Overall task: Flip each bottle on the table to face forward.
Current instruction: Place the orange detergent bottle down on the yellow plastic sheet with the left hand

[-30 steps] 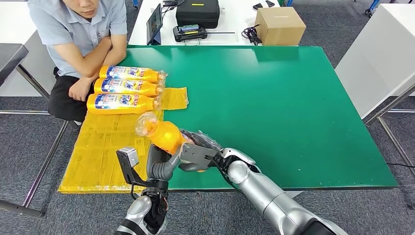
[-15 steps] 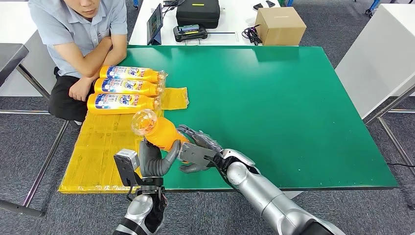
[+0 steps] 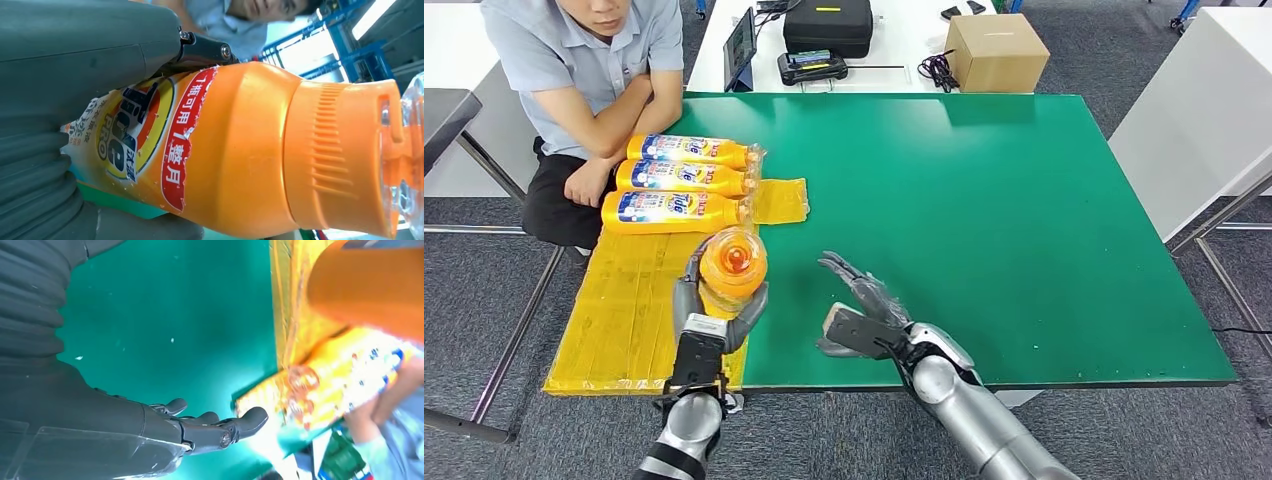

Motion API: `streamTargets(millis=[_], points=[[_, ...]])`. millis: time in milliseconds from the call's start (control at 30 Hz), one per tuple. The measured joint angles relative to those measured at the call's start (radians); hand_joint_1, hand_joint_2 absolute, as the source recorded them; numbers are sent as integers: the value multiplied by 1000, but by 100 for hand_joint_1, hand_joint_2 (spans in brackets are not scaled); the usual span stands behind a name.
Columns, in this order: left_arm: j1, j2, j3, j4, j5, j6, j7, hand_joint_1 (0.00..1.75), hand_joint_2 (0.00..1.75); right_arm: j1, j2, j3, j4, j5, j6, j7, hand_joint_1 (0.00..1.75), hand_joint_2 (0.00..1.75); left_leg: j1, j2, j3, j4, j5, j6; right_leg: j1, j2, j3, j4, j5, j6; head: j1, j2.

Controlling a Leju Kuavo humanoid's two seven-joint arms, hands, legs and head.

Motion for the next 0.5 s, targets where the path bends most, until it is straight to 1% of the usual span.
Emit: streamTargets(millis=[67, 100, 167, 200, 267, 333, 400, 500], points=[[5, 5, 16, -10, -58, 5, 13, 175, 175, 20, -6, -17, -35, 4, -1, -5, 0, 175, 0, 0, 0, 0, 0, 0, 0, 0, 0, 0, 0, 0, 0, 0], [8, 7, 26, -15, -126, 7, 27, 175, 175, 29, -8, -24, -51, 7, -2, -10, 0, 175, 0, 0, 0, 0, 0, 0, 0, 0, 0, 0, 0, 0, 0, 0], [12, 8, 54, -23, -360, 10, 79, 175, 175, 51, -11, -41, -84, 14, -4, -24, 0, 175, 0, 0, 0, 0, 0, 0, 0, 0, 0, 0, 0, 0, 0, 0], [13, 11, 68, -25, -499, 7, 123, 175, 175, 63, -12, -50, -101, 16, -5, -31, 0, 175, 0, 0, 0, 0, 0, 0, 0, 0, 0, 0, 0, 0, 0, 0], [10, 31, 81, -19, -753, -20, 248, 175, 175, 92, -12, -70, -134, 21, -3, -42, 0, 175, 0, 0, 0, 0, 0, 0, 0, 0, 0, 0, 0, 0, 0, 0], [2, 68, 82, 0, -929, -71, 380, 175, 175, 121, -12, -91, -160, 28, 2, -50, 0, 175, 0, 1, 0, 0, 0, 0, 0, 0, -1, 0, 0, 0, 0, 0], [-15, 105, 81, 31, -1020, -131, 466, 175, 175, 147, -12, -109, -178, 32, 6, -56, 0, 175, 0, 1, 0, 0, 0, 0, 0, 0, -1, 0, 0, 0, 0, 0], [-54, 155, 70, 88, -1083, -237, 530, 175, 175, 176, -12, -131, -200, 35, 8, -66, 0, 175, 1, 0, 0, 0, 1, -1, 1, 0, -1, 0, 0, 0, 0, 0]])
